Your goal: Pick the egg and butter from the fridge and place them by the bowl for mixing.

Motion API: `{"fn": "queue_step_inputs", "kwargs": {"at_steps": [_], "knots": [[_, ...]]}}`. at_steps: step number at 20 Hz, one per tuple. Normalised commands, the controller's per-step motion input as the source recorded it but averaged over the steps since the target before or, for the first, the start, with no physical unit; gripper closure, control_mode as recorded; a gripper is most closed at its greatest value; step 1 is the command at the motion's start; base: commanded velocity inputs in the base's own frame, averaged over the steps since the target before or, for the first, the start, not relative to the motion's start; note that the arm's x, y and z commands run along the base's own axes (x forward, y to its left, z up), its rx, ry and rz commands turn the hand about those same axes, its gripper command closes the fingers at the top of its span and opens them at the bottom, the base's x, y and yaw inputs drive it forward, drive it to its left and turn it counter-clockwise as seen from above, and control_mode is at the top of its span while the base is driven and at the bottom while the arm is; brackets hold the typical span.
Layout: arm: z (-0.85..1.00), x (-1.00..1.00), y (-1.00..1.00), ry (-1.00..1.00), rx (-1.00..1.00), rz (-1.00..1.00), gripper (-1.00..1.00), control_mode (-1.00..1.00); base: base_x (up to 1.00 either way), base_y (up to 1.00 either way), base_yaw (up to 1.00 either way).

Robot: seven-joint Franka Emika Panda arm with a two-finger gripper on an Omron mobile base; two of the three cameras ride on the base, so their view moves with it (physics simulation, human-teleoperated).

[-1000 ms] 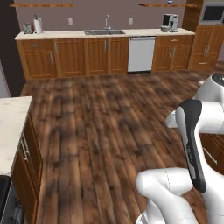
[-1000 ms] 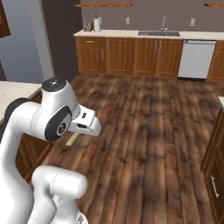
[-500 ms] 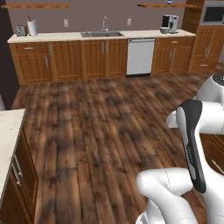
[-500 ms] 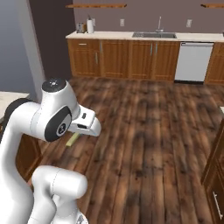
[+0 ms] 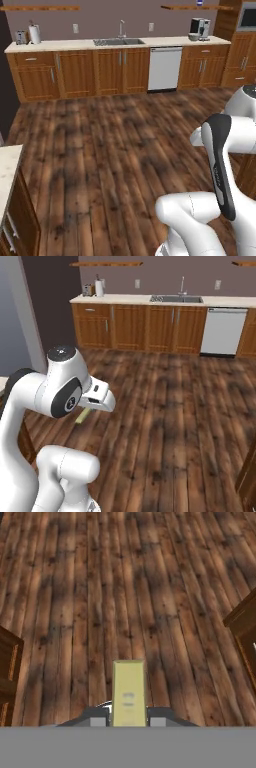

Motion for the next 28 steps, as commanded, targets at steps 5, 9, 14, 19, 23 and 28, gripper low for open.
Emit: {"fn": "queue_step_inputs", "kwargs": {"at_steps": [5,9,14,19,23,28], "knots": [[0.00,0.00,0.00,0.00,0.00,0.00,1.00,1.00,0.72,-0.07,-0.02],[0.00,0.00,0.00,0.00,0.00,0.00,1.00,1.00,0.69,-0.06,-0.07],[0.00,0.00,0.00,0.00,0.00,0.00,1.00,1.00,0.67,-0.07,-0.09],[0.00,0.00,0.00,0.00,0.00,0.00,1.00,1.00,0.69,-0.07,-0.08],[0.00,0.00,0.00,0.00,0.00,0.00,1.00,1.00,0.67,-0.07,-0.11],[0.00,0.00,0.00,0.00,0.00,0.00,1.00,1.00,0.64,-0.07,-0.15]]}}
